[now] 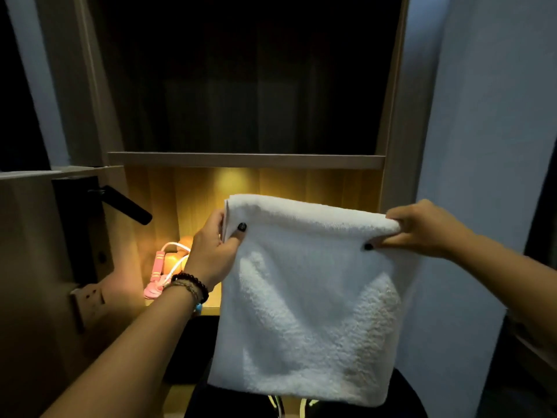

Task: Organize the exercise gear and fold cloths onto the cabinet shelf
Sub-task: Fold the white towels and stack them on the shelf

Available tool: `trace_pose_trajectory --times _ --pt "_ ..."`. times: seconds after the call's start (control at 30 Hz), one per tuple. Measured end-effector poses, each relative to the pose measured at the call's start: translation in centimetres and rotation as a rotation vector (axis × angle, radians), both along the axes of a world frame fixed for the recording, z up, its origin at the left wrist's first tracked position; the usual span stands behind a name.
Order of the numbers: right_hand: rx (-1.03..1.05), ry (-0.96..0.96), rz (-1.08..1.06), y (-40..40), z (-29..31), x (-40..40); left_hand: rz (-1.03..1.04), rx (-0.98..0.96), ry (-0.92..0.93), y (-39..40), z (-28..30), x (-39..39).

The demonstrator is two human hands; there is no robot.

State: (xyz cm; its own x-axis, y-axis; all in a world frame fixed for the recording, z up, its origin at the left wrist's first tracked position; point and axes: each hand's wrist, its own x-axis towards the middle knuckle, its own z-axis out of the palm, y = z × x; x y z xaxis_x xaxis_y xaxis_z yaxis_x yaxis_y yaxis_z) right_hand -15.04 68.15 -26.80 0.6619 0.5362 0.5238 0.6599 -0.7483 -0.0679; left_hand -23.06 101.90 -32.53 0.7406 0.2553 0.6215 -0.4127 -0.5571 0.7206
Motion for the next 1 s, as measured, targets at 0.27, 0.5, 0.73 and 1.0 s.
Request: trace_pose_trajectory --times 0.27,0.5,0.73,1.0 --pt "0.094 0.035 0.094 -0.5 3.3 -3.7 -0.056 -0.098 0.136 0.7 3.7 -3.5" --pt "-0.108 0.137 -0.031 4.0 -3.4 1.7 0.103 -0.307 0.417 3.3 -6.1 2.3" --pt "-0.143 0.413 -0.200 9.1 -20.8 2.8 0.199 -0.509 0.870 2.4 -20.8 5.7" --pt "-0.255 0.523 -0.221 9.9 -28.2 -0.1 -0.212 -0.647 1.054 3.0 -21.4 1.1"
